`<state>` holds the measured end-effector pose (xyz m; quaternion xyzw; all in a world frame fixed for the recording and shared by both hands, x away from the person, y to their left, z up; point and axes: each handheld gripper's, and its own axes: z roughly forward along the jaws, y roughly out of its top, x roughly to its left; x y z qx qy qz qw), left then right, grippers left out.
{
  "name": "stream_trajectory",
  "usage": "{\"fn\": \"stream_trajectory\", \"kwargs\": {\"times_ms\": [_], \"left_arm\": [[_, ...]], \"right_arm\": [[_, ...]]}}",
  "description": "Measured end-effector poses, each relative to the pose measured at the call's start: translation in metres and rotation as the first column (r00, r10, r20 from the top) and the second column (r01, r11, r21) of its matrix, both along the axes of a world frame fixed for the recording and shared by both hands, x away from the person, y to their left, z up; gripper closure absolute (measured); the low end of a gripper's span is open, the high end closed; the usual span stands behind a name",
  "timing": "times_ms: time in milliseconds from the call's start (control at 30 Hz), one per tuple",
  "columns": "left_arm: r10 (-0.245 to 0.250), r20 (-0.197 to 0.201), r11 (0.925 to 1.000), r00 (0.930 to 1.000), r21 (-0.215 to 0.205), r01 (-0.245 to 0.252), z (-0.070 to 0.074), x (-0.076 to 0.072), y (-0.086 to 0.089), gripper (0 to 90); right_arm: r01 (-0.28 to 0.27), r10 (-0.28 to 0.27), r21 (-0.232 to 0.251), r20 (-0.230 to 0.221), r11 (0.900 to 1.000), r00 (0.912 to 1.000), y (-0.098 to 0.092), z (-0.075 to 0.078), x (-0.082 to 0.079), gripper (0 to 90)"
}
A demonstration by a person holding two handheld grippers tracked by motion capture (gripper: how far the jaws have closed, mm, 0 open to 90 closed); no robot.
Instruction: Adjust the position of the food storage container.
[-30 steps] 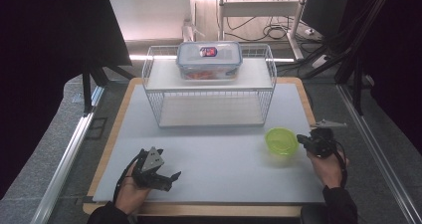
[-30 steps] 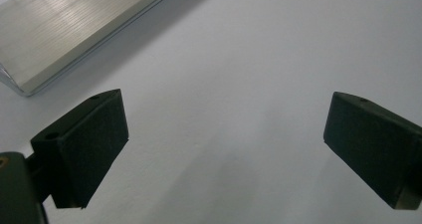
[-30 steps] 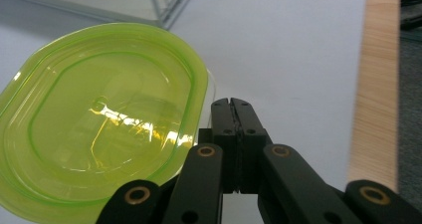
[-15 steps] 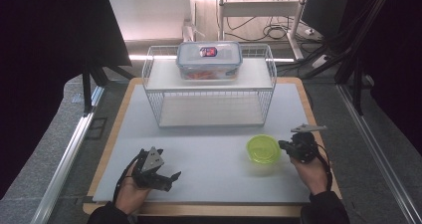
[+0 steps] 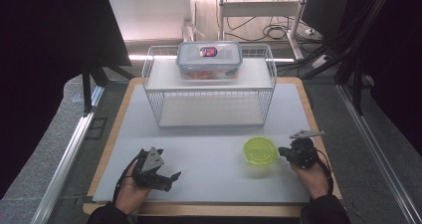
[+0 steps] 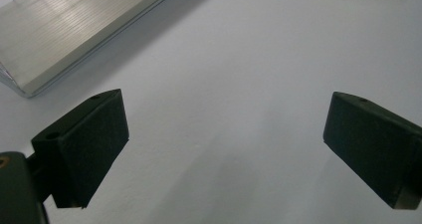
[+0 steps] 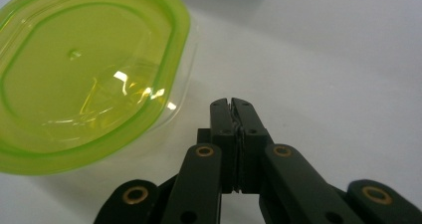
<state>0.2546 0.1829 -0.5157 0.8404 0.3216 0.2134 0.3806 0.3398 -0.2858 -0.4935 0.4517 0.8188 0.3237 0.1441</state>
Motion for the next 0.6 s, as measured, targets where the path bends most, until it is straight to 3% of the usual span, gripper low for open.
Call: {"fn": "stream_trajectory", "kwargs": {"times_ms": [300,600], "left_arm": [[0.003,-0.019,0.9999,0.9998,-0.014,-0.003,0.0,0.0,0.0,3.9],[0.002,-0.021,1.0,0.9998,-0.007,-0.002,0.0,0.0,-0.001,3.9]], "right_arm": [[-0.055,0.056,0.016,-0.047,0.998,0.9973,0.013,-0.009,-0.004,89.3],[-0.086,0.086,0.017,-0.063,0.996,0.9943,0.024,-0.013,-0.004,89.3]]}}
